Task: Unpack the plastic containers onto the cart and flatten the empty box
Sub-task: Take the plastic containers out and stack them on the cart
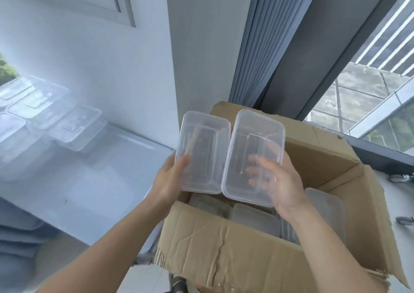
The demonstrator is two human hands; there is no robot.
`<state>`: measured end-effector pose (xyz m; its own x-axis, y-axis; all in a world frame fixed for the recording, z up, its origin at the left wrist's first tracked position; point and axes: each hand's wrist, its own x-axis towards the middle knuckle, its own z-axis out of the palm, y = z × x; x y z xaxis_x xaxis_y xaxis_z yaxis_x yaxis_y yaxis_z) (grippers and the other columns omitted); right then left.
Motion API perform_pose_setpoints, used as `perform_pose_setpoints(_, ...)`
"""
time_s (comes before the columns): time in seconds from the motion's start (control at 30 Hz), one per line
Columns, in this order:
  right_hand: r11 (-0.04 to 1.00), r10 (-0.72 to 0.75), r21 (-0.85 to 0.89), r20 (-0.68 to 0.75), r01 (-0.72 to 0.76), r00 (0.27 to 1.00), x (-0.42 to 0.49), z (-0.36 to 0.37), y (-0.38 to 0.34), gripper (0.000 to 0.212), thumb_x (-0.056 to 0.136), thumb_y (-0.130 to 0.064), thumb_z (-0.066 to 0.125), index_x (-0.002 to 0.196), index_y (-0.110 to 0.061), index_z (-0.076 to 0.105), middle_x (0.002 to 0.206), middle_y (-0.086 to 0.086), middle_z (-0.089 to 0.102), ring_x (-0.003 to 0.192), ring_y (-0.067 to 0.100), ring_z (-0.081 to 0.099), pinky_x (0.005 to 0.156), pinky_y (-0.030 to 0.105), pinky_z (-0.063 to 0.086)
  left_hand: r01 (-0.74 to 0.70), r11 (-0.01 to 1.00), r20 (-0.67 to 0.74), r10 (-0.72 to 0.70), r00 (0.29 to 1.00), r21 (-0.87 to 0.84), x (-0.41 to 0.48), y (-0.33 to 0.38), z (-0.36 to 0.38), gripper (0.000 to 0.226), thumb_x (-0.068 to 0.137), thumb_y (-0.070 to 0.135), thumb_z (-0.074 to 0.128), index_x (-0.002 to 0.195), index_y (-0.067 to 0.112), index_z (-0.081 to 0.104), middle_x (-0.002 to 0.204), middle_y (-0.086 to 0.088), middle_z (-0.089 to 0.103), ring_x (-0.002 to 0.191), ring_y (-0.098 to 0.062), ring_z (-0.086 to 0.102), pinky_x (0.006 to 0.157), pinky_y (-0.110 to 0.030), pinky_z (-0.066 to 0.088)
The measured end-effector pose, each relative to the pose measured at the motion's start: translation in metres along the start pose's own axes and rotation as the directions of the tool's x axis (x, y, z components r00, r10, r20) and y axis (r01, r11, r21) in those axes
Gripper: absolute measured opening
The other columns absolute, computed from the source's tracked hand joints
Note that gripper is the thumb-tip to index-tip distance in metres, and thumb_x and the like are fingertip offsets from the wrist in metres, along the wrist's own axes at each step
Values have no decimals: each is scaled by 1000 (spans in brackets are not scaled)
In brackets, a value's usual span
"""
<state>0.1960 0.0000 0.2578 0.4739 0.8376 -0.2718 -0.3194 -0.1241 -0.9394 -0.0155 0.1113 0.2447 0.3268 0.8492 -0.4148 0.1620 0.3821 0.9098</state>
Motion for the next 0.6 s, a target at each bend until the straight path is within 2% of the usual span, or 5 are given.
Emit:
perform_pose_setpoints(0.07,1000,-28,-9,25,28,999,-1,6,2,57,91,-17,63,144,-30,45,123,15,67,95,27,67,71,35,56,22,998,-87,-26,996,-51,-13,-4,-9,51,70,59,61,103,20,67,107,-7,70,101,-28,67,87,-43,49)
perform_pose_setpoints(0.2,1000,-25,-2,104,26,994,-1,26,8,51,95,-15,60,140,-34,47,120,12,68,98,27,66,73,37,55,29,995,-231,-49,972,-90,-43,-11,-33,51,74,53,57,102,10,64,106,-7,68,95,-29,67,78,-41,46)
perform_pose_setpoints(0.33,1000,14,-3,182,-13,983,-8,58,16,42,95,-16,61,128,-42,53,119,8,70,99,27,67,79,43,53,-5,994,-344,-33,938,-109,-75,-18,-66,40,79,50,57,101,17,64,109,-10,69,93,-32,72,94,-56,52)
perform_pose_setpoints(0.43,999,10,-41,226,-1,974,-12,88,18,45,94,-18,62,133,-39,53,122,5,70,102,28,67,92,51,55,-39,992,-401,-13,916,-123,-83,-24,-97,23,96,42,55,107,22,58,114,-10,66,92,-30,73,90,-52,55)
perform_pose_setpoints(0.6,996,19,-86,296,7,955,-19,149,28,39,89,-16,65,122,-35,61,115,5,71,105,30,68,100,61,49,-89,978,-486,-14,874,-189,-101,-35,-152,16,100,36,52,106,22,56,115,-9,66,92,-29,73,83,-46,55)
